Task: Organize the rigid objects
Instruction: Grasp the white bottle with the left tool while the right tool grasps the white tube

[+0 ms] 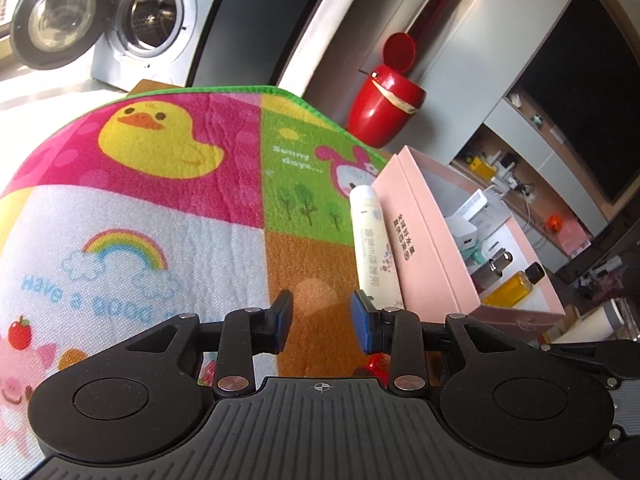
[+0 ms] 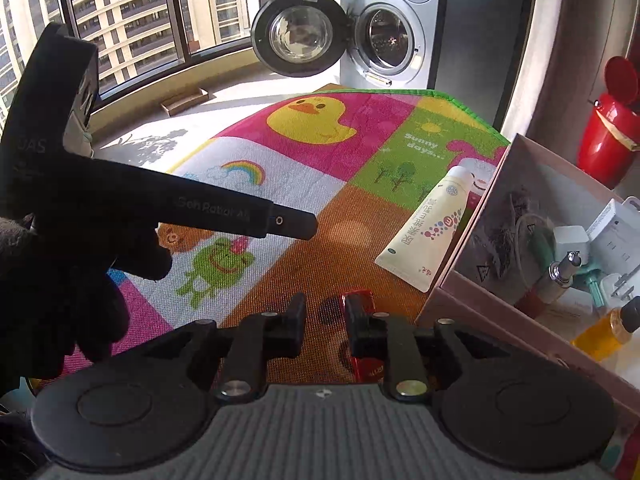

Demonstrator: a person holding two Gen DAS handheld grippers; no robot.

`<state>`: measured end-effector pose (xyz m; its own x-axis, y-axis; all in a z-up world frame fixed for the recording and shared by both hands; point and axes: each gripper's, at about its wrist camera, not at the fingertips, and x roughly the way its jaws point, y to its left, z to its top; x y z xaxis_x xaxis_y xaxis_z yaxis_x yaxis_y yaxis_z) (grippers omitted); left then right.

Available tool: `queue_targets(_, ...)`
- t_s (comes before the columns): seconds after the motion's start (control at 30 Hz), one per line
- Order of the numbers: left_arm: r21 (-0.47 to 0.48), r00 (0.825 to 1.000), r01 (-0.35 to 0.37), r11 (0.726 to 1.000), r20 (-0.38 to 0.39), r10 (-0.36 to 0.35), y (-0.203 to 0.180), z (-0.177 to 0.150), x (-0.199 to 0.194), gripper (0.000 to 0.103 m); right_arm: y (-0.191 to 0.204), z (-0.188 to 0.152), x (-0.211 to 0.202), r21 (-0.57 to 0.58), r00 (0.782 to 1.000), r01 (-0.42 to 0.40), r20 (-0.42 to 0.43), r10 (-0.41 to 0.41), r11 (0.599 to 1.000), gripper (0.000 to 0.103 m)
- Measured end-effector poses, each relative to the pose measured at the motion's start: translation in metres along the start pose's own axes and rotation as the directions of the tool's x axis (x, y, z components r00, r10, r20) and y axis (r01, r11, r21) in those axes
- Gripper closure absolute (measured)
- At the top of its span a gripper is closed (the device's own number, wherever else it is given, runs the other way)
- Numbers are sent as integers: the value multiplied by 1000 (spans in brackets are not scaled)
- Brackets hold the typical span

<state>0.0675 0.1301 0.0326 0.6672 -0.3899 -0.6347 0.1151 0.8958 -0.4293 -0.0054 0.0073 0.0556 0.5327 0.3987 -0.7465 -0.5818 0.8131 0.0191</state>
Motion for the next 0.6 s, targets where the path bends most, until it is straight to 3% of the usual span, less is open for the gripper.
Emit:
queue_targets(0.07, 45, 1000, 10, 999, -1, -10, -16, 16, 18, 68, -4, -14, -12, 1, 998, 46, 30, -46, 999, 63)
queue_targets(0.13, 95, 1000, -9, 995, 0, 9, -33, 36, 43, 68, -9, -27, -18, -3, 996, 84, 42, -84, 996, 59)
queue_targets(0.3, 144, 993, -90, 985, -66, 101, -52, 74, 107, 66, -27, -51, -22, 57, 992, 124, 32, -126, 991, 58)
queue_targets(0.37, 139, 989, -92, 986, -99, 106, -51, 78, 123, 67, -33, -60, -24, 87, 991, 128, 36, -132, 988, 57)
queue_targets(0.47, 99, 988, -66, 993, -134, 79, -42, 78, 129, 69, -40, -70, -27, 132, 992, 114, 39, -120, 985, 56)
queue_targets(0.6, 205, 989, -38, 978, -129, 65, -43, 55, 107, 70, -47, -74, -21, 168, 997, 63, 41, -71, 984, 56)
